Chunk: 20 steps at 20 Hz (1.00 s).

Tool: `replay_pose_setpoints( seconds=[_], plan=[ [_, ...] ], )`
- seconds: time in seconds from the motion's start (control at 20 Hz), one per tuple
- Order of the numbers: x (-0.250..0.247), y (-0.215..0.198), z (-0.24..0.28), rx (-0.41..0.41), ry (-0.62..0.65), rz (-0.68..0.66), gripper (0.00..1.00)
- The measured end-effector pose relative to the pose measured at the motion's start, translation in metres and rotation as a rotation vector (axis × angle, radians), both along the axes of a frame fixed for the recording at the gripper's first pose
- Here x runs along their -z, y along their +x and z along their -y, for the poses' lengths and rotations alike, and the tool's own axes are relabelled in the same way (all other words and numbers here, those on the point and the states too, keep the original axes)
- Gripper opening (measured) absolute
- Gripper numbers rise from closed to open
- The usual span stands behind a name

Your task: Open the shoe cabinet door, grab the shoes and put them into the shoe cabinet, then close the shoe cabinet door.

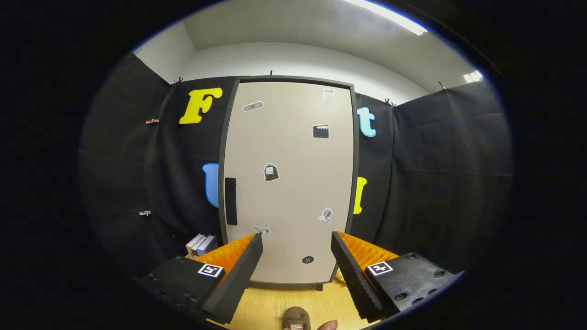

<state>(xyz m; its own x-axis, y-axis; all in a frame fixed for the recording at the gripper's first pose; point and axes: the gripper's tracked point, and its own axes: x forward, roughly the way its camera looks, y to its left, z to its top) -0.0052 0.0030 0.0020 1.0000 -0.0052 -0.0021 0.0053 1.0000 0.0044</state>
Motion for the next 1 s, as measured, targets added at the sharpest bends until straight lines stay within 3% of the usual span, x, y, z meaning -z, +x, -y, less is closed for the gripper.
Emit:
replay_pose_setpoints(
  seconds=[0.7, 1.0],
  plan=[
    [0.003, 0.005, -0.027, -0.019, 0.021, -0.011, 0.98],
    [-0.012, 0.04, -0.079, -0.097, 0.067, 0.001, 0.97]
  ],
)
